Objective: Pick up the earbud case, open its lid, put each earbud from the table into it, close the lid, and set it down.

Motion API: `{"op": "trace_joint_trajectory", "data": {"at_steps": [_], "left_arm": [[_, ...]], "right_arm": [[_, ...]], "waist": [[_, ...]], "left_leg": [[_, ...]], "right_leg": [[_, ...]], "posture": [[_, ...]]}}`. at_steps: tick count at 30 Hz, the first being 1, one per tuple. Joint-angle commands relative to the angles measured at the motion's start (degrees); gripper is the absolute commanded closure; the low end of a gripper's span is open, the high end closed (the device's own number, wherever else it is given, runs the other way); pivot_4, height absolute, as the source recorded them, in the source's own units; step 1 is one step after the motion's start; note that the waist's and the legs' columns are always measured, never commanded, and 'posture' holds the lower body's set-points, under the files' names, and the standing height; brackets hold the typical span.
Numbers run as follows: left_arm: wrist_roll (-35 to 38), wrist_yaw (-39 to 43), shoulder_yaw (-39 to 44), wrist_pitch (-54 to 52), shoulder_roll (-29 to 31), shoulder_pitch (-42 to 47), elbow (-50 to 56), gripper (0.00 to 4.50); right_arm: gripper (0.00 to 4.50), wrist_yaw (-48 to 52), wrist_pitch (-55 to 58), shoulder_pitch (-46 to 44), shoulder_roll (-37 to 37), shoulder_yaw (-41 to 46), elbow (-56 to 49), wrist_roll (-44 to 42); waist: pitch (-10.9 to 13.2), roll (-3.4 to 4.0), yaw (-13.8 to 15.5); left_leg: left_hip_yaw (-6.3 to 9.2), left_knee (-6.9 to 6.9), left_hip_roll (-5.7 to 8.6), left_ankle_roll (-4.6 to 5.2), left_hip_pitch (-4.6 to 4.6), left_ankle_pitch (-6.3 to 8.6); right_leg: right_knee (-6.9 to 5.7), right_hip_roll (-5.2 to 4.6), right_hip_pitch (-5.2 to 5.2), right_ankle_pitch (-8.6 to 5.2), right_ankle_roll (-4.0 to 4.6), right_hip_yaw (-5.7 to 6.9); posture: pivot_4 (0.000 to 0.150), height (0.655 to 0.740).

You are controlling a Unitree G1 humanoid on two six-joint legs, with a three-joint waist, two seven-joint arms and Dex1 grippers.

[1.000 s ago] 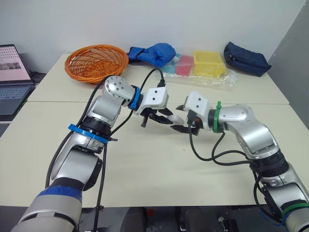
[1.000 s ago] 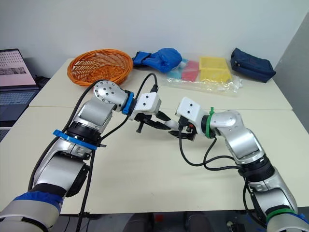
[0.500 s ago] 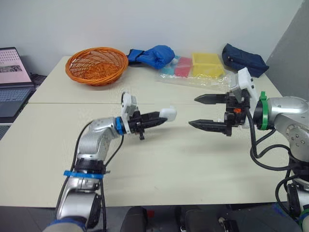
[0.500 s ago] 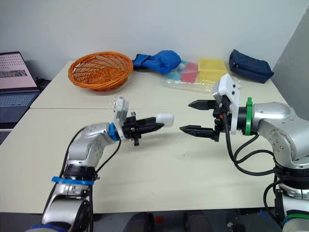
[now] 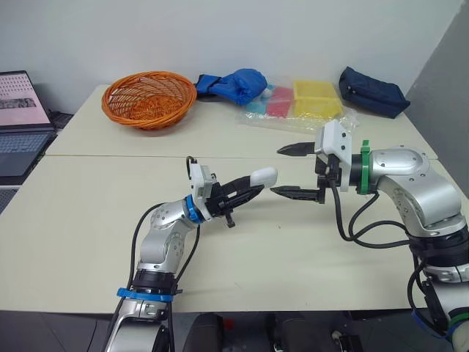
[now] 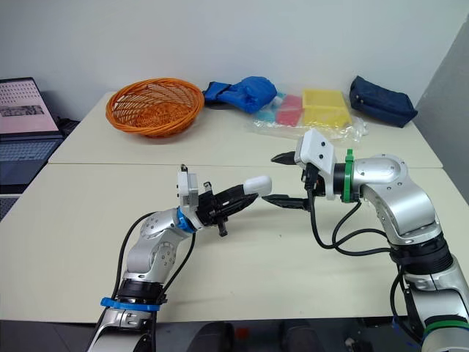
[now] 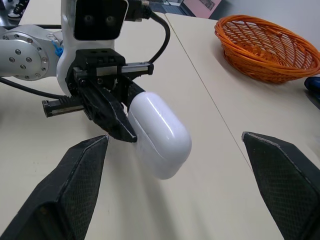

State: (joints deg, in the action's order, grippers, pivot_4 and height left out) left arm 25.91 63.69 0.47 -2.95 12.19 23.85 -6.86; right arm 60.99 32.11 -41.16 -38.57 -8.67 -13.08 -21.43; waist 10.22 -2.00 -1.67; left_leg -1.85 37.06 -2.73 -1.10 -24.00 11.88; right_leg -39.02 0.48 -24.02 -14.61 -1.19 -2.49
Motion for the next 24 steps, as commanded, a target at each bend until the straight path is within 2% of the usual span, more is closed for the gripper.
{"op": "trace_joint_trajectory", "data": {"at_steps": [1,10,24], "left_arm": [[0.71,-0.37,-0.49,1.76,-0.23,0.25,2.68,3.77],[1.46,0.72,-1.58,1.05,1.0,0.78,2.34,3.77],[0.66,3.13,-2.35,3.75,0.99,2.24,-1.83,3.77]], "right_arm": [[0.03,0.44,-1.35,-1.54,-0.2,-0.06,-0.03,0.66],[0.03,-2.44,-0.85,-4.73,1.71,-0.23,4.35,2.82],[0.03,-4.36,7.73,-5.57,2.41,4.3,2.7,-2.83]], "waist": [[0.0,0.0,-0.02],[0.0,0.0,-0.05],[0.0,0.0,-0.01]], "left_leg": [[0.01,0.0,-0.01,0.0,0.01,0.0],[-0.02,-0.01,-0.01,0.0,0.02,0.0],[-0.01,-0.04,-0.01,0.0,0.01,0.0]], "right_leg": [[-0.01,0.01,0.0,-0.01,-0.01,0.0],[-0.01,0.03,-0.01,0.0,0.01,-0.03],[0.01,0.02,-0.01,-0.03,-0.03,0.0]], "posture": [[0.15,0.74],[0.15,0.74],[0.15,0.74]]}}
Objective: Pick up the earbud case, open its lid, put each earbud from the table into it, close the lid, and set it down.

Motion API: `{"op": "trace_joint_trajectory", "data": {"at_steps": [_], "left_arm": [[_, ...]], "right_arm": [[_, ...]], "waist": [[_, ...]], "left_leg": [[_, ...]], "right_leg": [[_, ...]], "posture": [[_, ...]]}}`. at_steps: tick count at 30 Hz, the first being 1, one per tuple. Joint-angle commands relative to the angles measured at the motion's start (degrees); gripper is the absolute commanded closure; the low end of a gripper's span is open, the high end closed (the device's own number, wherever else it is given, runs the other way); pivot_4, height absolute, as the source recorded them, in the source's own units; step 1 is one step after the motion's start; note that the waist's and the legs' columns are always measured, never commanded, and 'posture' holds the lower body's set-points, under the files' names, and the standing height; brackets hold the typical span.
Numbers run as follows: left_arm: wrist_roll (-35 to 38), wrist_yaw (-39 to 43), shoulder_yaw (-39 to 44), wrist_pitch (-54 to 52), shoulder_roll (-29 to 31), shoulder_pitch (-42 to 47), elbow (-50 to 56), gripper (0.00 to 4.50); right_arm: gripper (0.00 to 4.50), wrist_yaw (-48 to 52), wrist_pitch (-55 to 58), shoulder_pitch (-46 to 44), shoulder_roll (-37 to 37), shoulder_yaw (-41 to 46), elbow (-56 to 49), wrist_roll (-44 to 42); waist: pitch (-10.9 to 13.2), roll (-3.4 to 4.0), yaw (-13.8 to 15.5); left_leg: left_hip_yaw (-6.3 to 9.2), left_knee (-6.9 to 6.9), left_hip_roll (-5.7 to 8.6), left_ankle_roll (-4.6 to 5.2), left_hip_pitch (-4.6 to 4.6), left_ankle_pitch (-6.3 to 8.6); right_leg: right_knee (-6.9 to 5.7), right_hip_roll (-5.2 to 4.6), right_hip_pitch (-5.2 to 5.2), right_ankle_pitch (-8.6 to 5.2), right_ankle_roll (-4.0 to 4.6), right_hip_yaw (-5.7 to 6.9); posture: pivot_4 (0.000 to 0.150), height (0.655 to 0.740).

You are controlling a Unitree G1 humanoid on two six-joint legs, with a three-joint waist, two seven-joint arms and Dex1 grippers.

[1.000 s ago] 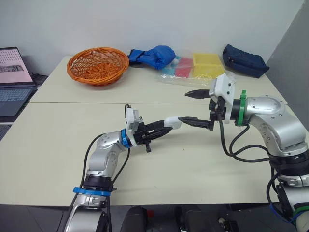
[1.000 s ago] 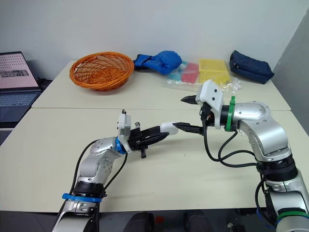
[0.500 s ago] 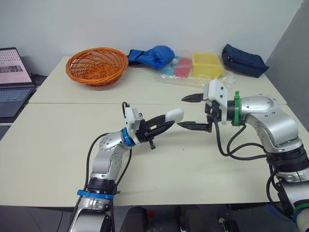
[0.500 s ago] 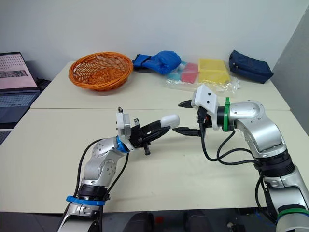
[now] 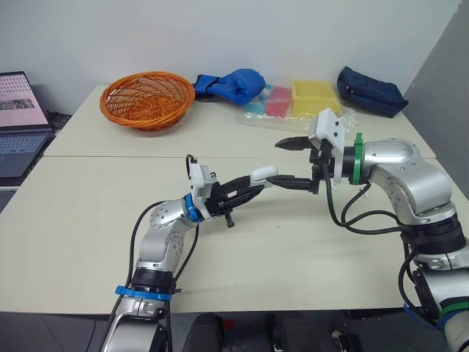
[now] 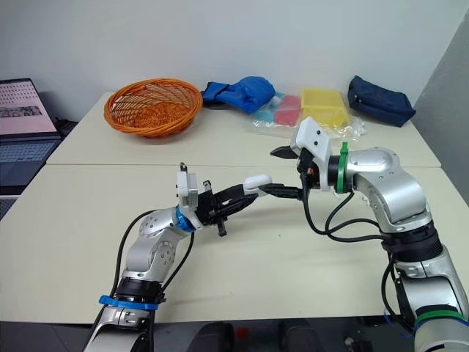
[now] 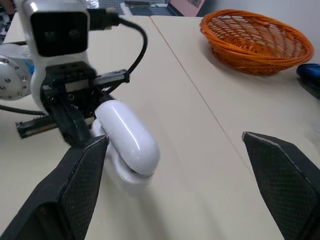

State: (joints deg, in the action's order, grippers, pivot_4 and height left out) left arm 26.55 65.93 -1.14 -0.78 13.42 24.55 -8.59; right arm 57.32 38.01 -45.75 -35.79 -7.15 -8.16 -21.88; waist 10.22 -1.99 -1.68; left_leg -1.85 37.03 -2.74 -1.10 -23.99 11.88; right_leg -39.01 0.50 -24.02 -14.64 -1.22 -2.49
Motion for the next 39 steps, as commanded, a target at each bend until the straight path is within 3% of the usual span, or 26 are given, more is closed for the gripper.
{"op": "trace_joint_trajectory", "data": {"at_steps": [1,7,14,17,19,21,26,39], "left_arm": [[-0.09,1.05,-0.81,1.87,-0.2,1.54,-0.41,3.77],[0.28,0.94,-0.44,2.19,-0.36,1.62,-1.15,3.77],[-2.26,-7.34,2.6,5.34,-0.72,3.83,-5.2,3.77],[-1.92,-12.52,5.52,5.23,-0.47,2.74,-4.27,3.77],[-2.21,-16.66,7.74,5.51,-0.6,1.2,-3.5,3.77],[-2.78,-18.91,8.62,6.08,-0.58,-0.14,-2.66,3.77],[-2.88,-21.62,8.36,5.68,-0.69,-2.07,-0.14,3.77],[-2.58,-21.28,8.19,5.07,1.25,1.39,-1.48,3.77]], "right_arm": [[0.03,-0.78,2.43,-0.8,-0.33,2.98,-2.61,-2.75],[0.03,0.6,5.04,0.76,-1.98,3.39,-5.48,-5.13],[0.03,-3.36,15.3,4.81,-6.0,12.88,-6.93,-12.82],[0.03,-15.99,12.05,14.26,-4.77,17.53,-4.59,-4.68],[0.03,-29.73,9.0,19.01,0.51,19.6,-2.53,2.45],[0.03,-35.96,7.25,22.04,4.41,20.05,-2.25,5.42],[0.03,-37.41,-1.3,24.93,9.19,16.18,1.61,9.01],[0.03,-38.71,-12.33,16.12,12.99,14.65,24.42,12.08]], "waist": [[0.0,0.0,0.0],[0.0,0.0,-0.05],[0.0,-0.01,0.03],[-0.07,-0.11,0.15],[-0.08,-0.12,0.14],[-0.07,-0.09,-0.16],[-0.04,-0.04,-0.31],[-0.04,-0.04,-0.13]], "left_leg": [[0.01,0.0,0.0,0.0,0.0,0.0],[0.01,-0.03,-0.01,0.0,-0.01,0.0],[0.02,-0.01,0.01,0.0,-0.03,0.0],[0.04,-0.02,0.0,0.0,-0.03,0.0],[0.02,-0.06,0.0,0.0,-0.03,0.0],[0.01,-0.07,0.01,0.0,-0.03,0.0],[-0.04,-0.08,-0.01,0.0,0.0,0.0],[-0.08,-0.12,0.01,0.0,0.01,0.0]], "right_leg": [[0.01,0.0,0.0,0.0,0.0,0.0],[0.01,0.0,-0.02,-0.01,-0.01,0.0],[0.03,-0.03,0.0,-0.01,-0.01,0.01],[0.07,-0.03,0.03,-0.01,-0.02,0.02],[0.1,-0.04,0.03,-0.02,-0.02,-0.01],[0.04,-0.06,-0.04,-0.02,-0.02,-0.1],[0.0,0.01,-0.08,-0.01,-0.04,-0.14],[0.08,0.02,-0.02,0.02,-0.05,-0.11]], "posture": [[0.15,0.74],[0.15,0.74],[0.15,0.74],[0.15,0.74],[0.15,0.74],[0.15,0.74],[0.15,0.74],[0.15,0.74]]}}
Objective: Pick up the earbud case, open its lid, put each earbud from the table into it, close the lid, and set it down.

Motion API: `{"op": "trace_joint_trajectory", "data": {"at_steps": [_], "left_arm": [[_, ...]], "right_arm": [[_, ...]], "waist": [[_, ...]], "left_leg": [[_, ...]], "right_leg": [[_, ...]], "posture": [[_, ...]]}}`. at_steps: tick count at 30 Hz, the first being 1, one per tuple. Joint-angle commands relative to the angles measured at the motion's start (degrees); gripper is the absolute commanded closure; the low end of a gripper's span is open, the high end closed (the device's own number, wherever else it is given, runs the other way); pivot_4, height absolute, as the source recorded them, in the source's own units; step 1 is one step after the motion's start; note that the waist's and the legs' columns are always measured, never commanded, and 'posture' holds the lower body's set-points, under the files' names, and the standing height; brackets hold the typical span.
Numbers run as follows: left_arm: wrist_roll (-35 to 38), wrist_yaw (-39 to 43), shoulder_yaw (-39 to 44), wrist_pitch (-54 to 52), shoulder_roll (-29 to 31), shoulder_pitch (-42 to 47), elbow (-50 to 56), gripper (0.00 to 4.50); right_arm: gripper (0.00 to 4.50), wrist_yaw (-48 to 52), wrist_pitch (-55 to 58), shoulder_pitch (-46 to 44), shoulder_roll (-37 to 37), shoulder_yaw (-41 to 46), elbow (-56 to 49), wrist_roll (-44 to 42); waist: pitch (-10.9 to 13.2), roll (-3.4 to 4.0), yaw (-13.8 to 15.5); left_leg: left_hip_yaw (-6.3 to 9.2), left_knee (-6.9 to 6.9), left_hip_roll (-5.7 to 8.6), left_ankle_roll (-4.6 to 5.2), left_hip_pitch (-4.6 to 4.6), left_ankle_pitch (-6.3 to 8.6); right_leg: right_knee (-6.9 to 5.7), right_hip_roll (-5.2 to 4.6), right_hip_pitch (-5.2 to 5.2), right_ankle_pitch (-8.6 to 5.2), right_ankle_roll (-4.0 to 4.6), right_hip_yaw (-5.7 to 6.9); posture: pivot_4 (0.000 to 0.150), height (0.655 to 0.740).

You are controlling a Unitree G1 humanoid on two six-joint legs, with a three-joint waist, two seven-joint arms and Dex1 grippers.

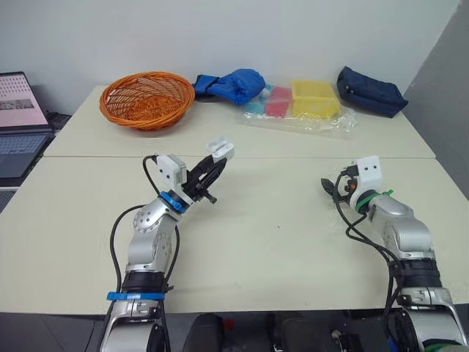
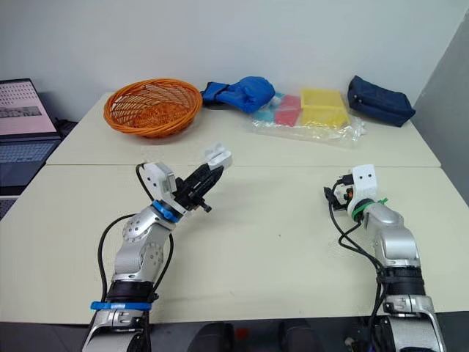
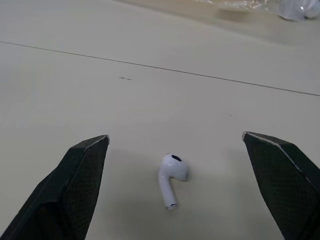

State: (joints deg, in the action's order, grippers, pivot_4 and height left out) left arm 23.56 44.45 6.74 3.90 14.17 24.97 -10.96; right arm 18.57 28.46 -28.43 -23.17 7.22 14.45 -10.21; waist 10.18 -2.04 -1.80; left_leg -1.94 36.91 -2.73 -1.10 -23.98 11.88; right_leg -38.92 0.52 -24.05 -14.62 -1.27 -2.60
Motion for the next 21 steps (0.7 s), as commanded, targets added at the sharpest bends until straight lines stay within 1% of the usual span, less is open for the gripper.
{"op": "trace_joint_trajectory", "data": {"at_steps": [1,5,7,8,11,15,17,18,21], "left_arm": [[0.41,0.29,0.24,0.29,0.63,1.0,0.93,3.77],[0.22,0.03,0.04,0.22,0.62,1.0,1.14,3.77],[0.09,-0.34,-0.38,0.07,0.27,0.94,1.77,3.77],[0.07,-0.45,-0.51,0.03,0.17,0.91,1.97,3.77],[0.02,-0.6,-0.57,-0.11,0.11,0.8,1.94,3.77],[0.4,-0.96,-0.47,-0.79,-0.21,0.32,2.41,3.77],[0.29,-1.1,-0.56,-0.62,-0.42,0.04,2.42,3.77],[0.17,-1.15,-0.6,-0.45,-0.48,-0.03,2.37,3.77],[0.18,-1.47,-0.6,-0.29,-0.76,-0.06,2.44,3.77]], "right_arm": [[0.03,0.46,-2.86,-1.51,0.65,0.01,2.92,0.38],[0.03,-0.19,-3.59,-2.52,1.8,0.46,6.61,0.25],[0.39,0.21,-2.74,-2.5,2.48,0.41,6.45,-0.38],[0.6,0.35,-2.47,-2.48,2.67,0.42,6.36,-0.59],[1.63,0.79,-1.45,-2.02,3.11,0.13,6.29,-0.73],[3.2,1.25,-1.76,-1.0,3.27,-0.41,6.27,-0.02],[3.86,1.34,-1.58,-0.66,3.23,-0.31,5.81,0.02],[4.1,1.4,-1.5,-0.53,3.23,-0.21,5.59,-0.09],[4.09,3.68,-1.27,0.88,1.94,-0.56,3.03,-0.51]], "waist": [[0.0,0.0,-0.03],[0.0,0.0,-0.12],[0.0,0.0,-0.09],[0.0,0.0,-0.09],[0.0,0.0,-0.1],[0.0,0.0,-0.12],[0.0,0.0,-0.1],[0.0,0.0,-0.09],[0.0,0.0,-0.05]], "left_leg": [[0.0,-0.01,0.0,0.0,0.0,0.0],[-0.03,0.0,0.0,0.0,0.01,0.0],[-0.03,0.03,-0.01,0.0,0.02,0.0],[-0.01,0.04,-0.01,0.0,0.02,0.0],[-0.01,0.04,-0.02,0.0,0.04,0.0],[-0.01,0.03,-0.03,0.0,0.04,0.0],[-0.01,0.02,-0.03,0.0,0.04,0.0],[0.0,0.03,-0.02,0.0,0.04,0.0],[0.0,0.03,-0.02,0.0,0.04,0.0]], "right_leg": [[0.0,0.0,0.0,0.0,0.0,0.0],[0.0,0.0,0.0,0.0,0.0,-0.02],[-0.01,0.0,0.01,0.01,-0.01,-0.03],[-0.02,0.0,0.02,0.01,-0.01,-0.01],[-0.04,0.0,0.02,0.01,-0.01,-0.01],[-0.03,0.01,0.02,0.01,-0.01,-0.01],[-0.03,0.01,0.02,0.01,-0.01,-0.01],[-0.03,0.01,0.02,0.01,-0.01,-0.01],[-0.02,0.0,0.03,0.0,-0.01,0.0]], "posture": [[0.15,0.74],[0.15,0.74],[0.15,0.74],[0.15,0.74],[0.15,0.74],[0.15,0.74],[0.15,0.74],[0.15,0.74],[0.15,0.74]]}}
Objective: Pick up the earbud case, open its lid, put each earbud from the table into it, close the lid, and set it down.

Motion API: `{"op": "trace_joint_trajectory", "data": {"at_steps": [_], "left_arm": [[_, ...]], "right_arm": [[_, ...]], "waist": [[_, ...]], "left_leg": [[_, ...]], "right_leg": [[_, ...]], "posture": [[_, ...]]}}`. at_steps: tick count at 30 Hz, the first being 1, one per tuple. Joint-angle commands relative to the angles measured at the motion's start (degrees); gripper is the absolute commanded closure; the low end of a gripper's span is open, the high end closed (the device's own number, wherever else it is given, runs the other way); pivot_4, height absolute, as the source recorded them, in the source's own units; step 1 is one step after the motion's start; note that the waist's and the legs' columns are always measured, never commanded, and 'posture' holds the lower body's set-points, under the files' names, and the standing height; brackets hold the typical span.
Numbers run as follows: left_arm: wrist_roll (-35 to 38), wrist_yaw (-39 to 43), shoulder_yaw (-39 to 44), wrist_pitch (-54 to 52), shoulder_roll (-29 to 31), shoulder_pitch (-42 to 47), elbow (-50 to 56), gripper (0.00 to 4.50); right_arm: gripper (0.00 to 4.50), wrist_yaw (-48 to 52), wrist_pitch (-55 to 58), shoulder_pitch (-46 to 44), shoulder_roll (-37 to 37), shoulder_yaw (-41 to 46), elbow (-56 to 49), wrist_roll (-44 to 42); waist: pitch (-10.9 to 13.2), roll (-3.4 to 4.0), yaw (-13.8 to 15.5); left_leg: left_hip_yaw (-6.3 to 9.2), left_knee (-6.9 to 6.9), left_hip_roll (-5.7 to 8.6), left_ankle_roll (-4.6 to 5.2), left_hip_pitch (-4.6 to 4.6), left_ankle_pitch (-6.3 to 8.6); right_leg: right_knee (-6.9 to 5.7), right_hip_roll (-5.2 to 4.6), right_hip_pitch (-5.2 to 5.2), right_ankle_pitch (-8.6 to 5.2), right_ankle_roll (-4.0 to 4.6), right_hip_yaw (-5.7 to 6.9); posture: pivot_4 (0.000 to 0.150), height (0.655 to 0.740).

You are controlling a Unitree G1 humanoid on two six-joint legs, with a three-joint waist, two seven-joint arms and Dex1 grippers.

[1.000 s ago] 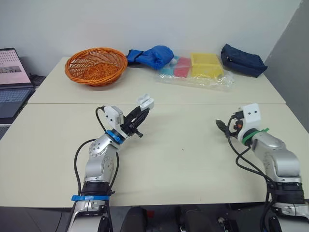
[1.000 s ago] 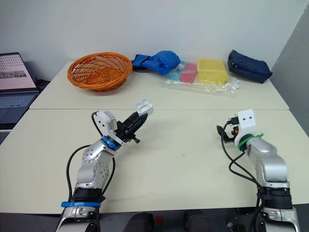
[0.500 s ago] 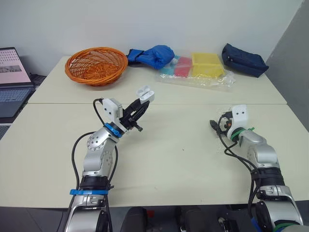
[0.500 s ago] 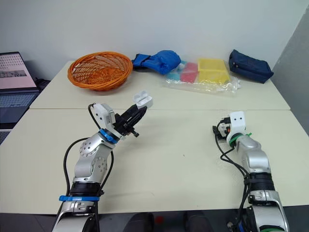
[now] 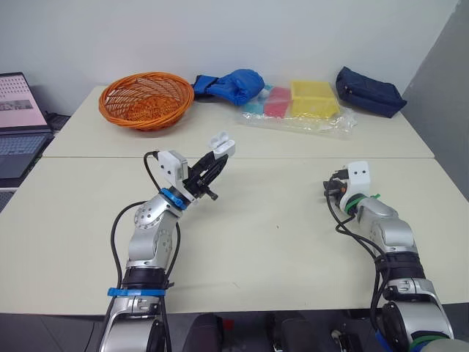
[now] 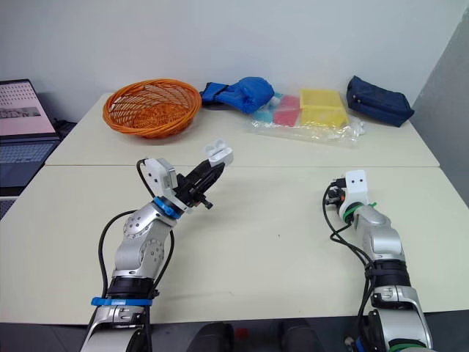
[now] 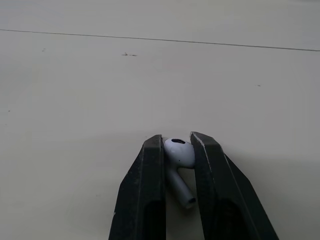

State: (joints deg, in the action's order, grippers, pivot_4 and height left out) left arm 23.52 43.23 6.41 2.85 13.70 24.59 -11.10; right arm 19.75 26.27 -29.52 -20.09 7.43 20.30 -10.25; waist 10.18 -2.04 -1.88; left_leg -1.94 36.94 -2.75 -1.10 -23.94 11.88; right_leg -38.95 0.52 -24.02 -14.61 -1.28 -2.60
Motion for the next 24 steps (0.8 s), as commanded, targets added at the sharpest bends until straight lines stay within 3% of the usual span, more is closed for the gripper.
{"op": "trace_joint_trajectory", "data": {"at_steps": [1,5,8,10,14,18,24], "left_arm": [[0.22,-0.35,-0.28,0.82,-0.37,0.36,2.58,3.77],[0.23,-0.03,-0.77,1.21,-0.95,-0.01,2.45,3.77],[0.26,0.29,-1.09,1.86,-1.38,-0.82,2.44,3.77],[0.37,0.67,-1.08,2.2,-1.47,-1.56,2.17,3.77],[0.38,0.66,-1.37,2.84,-1.83,-2.61,2.5,3.77],[0.04,-0.36,-1.91,3.36,-2.69,-4.53,4.62,3.77],[-0.11,-1.67,-2.93,3.18,-3.64,-6.7,7.18,3.77]], "right_arm": [[4.09,3.66,1.23,2.5,-1.74,-0.92,-4.05,-0.75],[4.09,18.6,8.86,8.48,-13.41,-5.96,-20.35,-3.56],[4.09,29.91,15.1,12.98,-23.58,-4.75,-32.46,-11.49],[4.09,37.69,14.34,16.81,-32.98,-4.51,-36.7,-11.92],[4.09,44.63,10.56,21.0,-42.93,-4.41,-35.63,-10.96],[4.09,45.96,2.18,26.53,-51.2,-4.93,-25.9,-2.59],[4.09,48.23,-8.11,27.29,-54.14,-6.72,-16.71,2.93]], "waist": [[0.0,0.0,0.06],[0.03,0.05,0.37],[0.03,0.05,0.31],[0.04,0.07,0.32],[0.05,-0.03,0.06],[0.05,-0.02,0.21],[0.05,-0.02,0.03]], "left_leg": [[0.01,-0.01,0.0,0.0,0.0,0.0],[0.02,-0.06,0.02,0.0,-0.08,0.0],[0.03,-0.06,0.06,-0.01,-0.17,0.01],[0.05,-0.03,0.06,-0.01,-0.18,0.02],[0.06,-0.01,0.04,-0.01,-0.01,0.02],[0.04,0.03,0.08,-0.01,0.04,0.01],[-0.05,0.0,0.09,-0.01,0.03,0.02]], "right_leg": [[0.01,0.0,0.0,0.0,0.0,0.01],[0.08,-0.02,-0.03,-0.02,-0.01,0.03],[0.14,-0.09,-0.06,-0.07,-0.07,0.05],[0.17,-0.09,-0.04,-0.07,-0.08,0.08],[0.19,-0.09,0.07,-0.07,-0.08,0.11],[0.11,-0.11,0.08,-0.08,-0.03,0.07],[0.2,-0.13,0.06,-0.07,-0.06,-0.01]], "posture": [[0.15,0.74],[0.15,0.74],[0.15,0.74],[0.15,0.74],[0.15,0.74],[0.15,0.74],[0.15,0.74]]}}
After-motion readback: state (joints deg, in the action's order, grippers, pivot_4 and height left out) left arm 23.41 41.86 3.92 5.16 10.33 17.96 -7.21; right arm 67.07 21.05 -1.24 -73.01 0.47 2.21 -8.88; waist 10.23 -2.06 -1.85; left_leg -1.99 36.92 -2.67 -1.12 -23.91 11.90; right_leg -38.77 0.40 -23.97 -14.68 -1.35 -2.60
